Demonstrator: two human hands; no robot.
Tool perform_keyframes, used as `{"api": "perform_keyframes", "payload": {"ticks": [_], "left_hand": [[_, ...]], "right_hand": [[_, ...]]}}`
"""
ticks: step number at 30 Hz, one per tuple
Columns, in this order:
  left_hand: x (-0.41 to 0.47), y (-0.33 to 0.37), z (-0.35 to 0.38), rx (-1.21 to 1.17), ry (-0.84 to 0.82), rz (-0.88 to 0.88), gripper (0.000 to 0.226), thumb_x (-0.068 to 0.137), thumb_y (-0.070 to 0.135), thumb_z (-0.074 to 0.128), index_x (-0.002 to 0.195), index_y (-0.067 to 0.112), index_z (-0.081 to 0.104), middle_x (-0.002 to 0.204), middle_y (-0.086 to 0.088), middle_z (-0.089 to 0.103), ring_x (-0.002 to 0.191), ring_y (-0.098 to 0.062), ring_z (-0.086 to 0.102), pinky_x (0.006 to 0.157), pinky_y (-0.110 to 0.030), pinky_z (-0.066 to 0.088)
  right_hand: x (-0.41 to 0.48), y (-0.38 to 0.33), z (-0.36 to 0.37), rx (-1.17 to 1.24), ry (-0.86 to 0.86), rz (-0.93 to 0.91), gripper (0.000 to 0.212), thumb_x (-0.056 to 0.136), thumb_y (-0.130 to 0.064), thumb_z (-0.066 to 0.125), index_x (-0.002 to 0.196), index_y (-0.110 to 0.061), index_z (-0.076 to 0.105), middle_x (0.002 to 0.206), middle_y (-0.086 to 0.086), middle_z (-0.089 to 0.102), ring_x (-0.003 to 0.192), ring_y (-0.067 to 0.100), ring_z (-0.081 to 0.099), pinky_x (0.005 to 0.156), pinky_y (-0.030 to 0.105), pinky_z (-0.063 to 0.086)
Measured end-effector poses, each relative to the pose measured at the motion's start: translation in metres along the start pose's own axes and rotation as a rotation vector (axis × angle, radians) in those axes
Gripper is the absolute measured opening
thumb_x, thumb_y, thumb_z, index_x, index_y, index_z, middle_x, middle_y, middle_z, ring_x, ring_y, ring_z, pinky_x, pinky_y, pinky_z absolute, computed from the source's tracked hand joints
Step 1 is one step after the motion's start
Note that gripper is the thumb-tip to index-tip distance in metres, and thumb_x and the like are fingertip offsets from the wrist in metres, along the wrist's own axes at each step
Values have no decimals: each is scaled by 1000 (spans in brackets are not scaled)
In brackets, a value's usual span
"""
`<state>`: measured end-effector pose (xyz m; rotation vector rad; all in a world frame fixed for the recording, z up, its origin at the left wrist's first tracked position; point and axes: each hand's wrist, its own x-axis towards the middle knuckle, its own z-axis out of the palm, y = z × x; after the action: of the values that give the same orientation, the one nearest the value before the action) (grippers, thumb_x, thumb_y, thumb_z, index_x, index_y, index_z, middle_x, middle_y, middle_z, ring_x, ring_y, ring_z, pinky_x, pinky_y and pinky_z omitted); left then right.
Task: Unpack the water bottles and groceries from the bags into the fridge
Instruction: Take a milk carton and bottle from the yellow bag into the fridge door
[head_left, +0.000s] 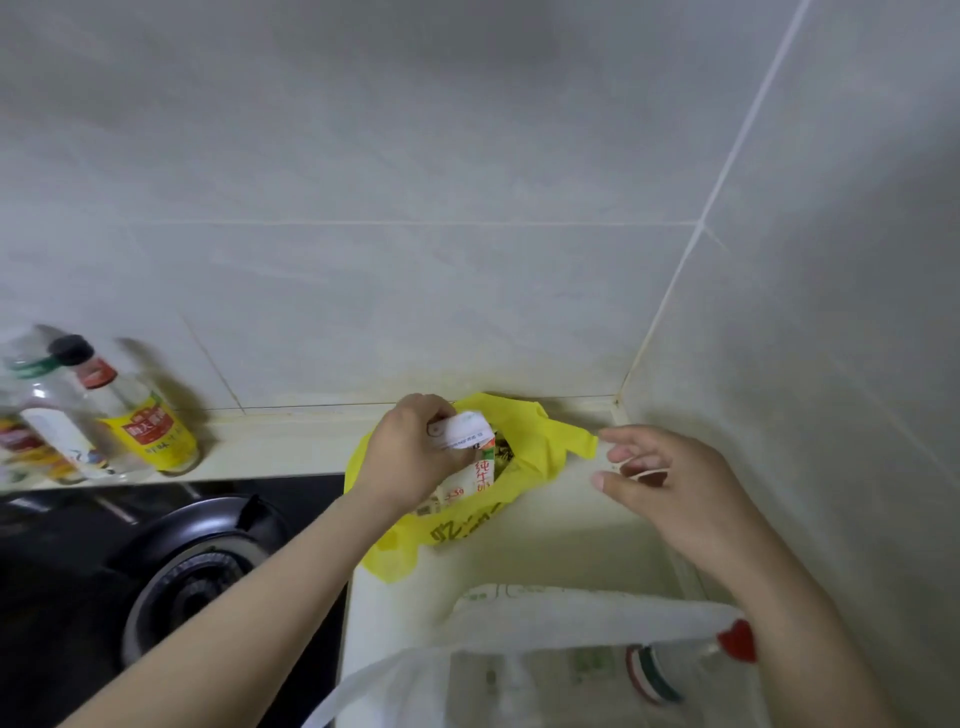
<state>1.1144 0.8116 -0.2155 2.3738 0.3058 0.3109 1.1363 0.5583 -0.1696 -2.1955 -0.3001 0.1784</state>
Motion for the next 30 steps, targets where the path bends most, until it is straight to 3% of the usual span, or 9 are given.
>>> {"api": "perform_keyframes", "payload": {"ticks": [4,9,11,14,17,22,30], "left_hand": [[-33,25,-31,-112,63,31,34,63,32,85,87,20,64,89,5,60,81,-11,56,65,-20,41],[-75,51,-48,-249,118,12,34,60,28,88,85,24,66,88,8,63,78,-3,58,65,-26,53],[-92,63,-51,-291,135,23,33,59,26,88,83,28,64,88,9,63,78,0,57,64,-17,49],[-114,80,-53,-337,155,44,31,60,27,88,79,29,64,84,9,63,78,-1,58,62,-12,45],[-131,92,-52,-368,140,71,32,60,25,88,81,28,65,83,9,62,79,-5,58,65,-14,47],[-147,105,-43,-402,88,94,32,58,23,89,80,29,66,83,8,64,78,-10,60,72,-28,49],[-166,108,-22,-413,-4,62,34,57,22,89,82,28,66,84,10,63,78,-9,60,74,-31,51]], "right_hand": [[-29,-11,-7,54,50,-19,32,77,-19,78,103,-32,65,92,-12,67,80,-5,59,67,5,43],[-65,-19,-15,105,107,-20,31,77,-16,78,96,-37,65,91,-10,68,79,-3,60,67,4,43],[-81,-18,-19,111,137,-3,28,78,-15,77,97,-34,67,91,-10,68,79,-4,60,65,4,43],[-105,-7,-24,117,194,50,24,80,-13,75,100,-26,70,91,-9,70,77,-3,62,63,12,46],[-125,10,-26,84,231,94,21,80,-12,75,95,-25,71,89,-10,72,75,-4,64,72,18,49],[-145,37,-24,40,252,168,22,78,-10,76,90,-28,70,84,-12,72,74,-8,64,79,25,52],[-160,71,-20,-88,243,312,17,81,-11,71,93,-22,69,86,-6,70,83,13,67,81,31,51]]}}
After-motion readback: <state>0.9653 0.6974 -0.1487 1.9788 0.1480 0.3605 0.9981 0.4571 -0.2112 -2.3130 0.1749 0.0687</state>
